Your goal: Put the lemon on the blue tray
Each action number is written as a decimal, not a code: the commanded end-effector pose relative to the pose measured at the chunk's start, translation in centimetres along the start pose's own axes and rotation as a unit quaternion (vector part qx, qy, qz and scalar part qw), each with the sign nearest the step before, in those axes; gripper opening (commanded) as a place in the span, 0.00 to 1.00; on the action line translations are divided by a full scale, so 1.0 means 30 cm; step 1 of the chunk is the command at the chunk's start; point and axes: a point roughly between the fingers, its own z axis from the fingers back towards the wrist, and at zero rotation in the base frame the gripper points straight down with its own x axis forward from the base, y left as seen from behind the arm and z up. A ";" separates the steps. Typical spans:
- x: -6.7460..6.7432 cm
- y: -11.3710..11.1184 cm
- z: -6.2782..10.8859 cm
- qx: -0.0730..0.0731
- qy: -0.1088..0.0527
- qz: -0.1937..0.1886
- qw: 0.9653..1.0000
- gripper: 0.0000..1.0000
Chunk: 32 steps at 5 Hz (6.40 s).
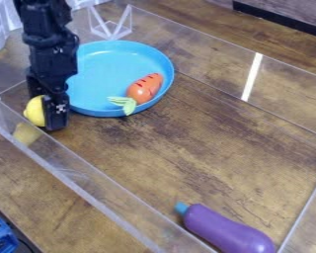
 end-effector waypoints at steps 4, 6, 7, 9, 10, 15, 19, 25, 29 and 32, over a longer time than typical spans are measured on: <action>-0.010 0.013 0.029 -0.003 -0.021 0.025 0.999 1.00; 0.033 0.028 0.061 0.002 -0.023 0.011 1.000 0.00; 0.066 0.037 0.091 0.008 -0.025 0.004 1.000 0.00; 0.152 0.037 0.141 0.019 -0.018 -0.015 1.000 0.00; 0.136 0.055 0.138 0.016 -0.008 -0.014 1.000 0.00; 0.071 0.175 0.111 0.003 0.038 -0.020 0.999 0.00; 0.039 0.233 0.146 -0.004 0.046 -0.008 0.999 0.00; 0.045 0.216 0.261 -0.011 0.036 0.013 0.999 0.00; 0.182 0.175 0.325 0.002 0.004 -0.006 1.000 0.00; 0.210 0.127 0.319 0.000 -0.017 -0.021 1.000 0.00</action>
